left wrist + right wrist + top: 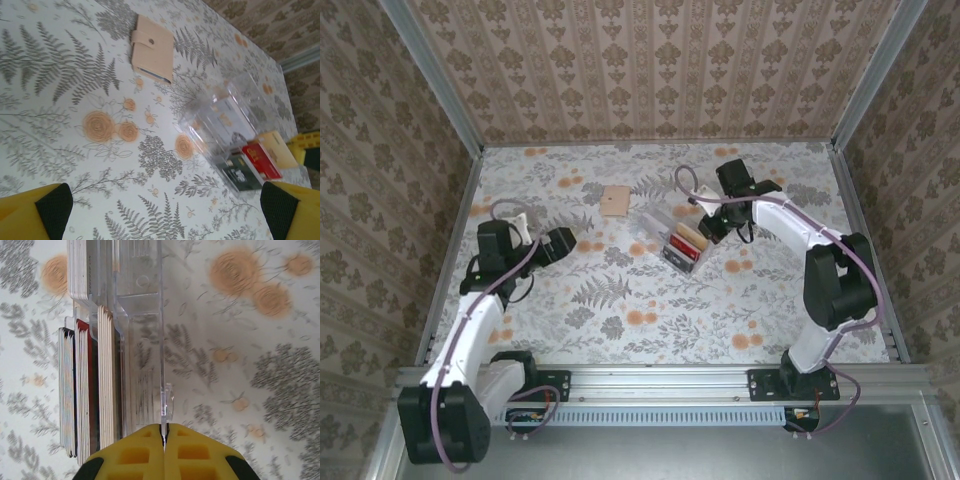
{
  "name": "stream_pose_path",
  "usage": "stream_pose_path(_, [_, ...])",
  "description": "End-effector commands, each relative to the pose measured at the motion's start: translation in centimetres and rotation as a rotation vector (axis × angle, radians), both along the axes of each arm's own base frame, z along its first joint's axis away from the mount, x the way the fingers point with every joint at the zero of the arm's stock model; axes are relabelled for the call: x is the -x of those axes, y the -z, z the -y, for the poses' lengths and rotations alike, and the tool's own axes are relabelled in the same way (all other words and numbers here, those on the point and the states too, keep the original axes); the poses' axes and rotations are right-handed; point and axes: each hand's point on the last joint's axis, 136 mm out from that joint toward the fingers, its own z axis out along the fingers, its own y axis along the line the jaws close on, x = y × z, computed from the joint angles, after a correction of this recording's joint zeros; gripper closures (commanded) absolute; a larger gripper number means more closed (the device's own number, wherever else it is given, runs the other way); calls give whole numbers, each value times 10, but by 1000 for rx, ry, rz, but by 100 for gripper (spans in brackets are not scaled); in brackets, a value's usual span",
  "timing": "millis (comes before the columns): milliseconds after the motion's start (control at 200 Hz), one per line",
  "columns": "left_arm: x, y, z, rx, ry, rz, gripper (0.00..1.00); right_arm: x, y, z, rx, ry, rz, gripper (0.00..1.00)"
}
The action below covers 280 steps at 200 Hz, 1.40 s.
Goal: Put the credit cards into the card holder
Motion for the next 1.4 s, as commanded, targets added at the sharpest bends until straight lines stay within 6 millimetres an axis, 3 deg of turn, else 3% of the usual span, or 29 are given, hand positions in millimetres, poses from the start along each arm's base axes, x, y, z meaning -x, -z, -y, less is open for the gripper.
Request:
stream_pose_path(0, [-14,-17,20,-14,108,55,0,-19,-8,-4,-32,-23,15,100])
stream_pose_path(285, [-54,-16,56,-35,204,13,0,-38,5,1,-18,-5,-9,99])
stream_pose_path(620, [-105,2,88,-51,278,-71,0,-34,-1,6,-8,-29,-38,96])
stream_pose_path(705, [-122,11,93,-53,281,-97,8,-34,-6,6,-11,-31,-36,92])
stream_pose_path(850, [-152,29,108,-6,297,-182,33,-33,-18,1,-48,-28,-25,76])
stream_pose_path(950, [-172,46,115,-17,284,-232,39,-33,-26,-1,-66,-25,-14,71])
stream_pose_path(1150, [-195,69,124,-76,265,-288,41,-36,-34,6,-53,14,15,67])
stream_pose_path(1395, [-205,90,147,-53,321,-328,41,-31,-72,1,-152,95,49,62])
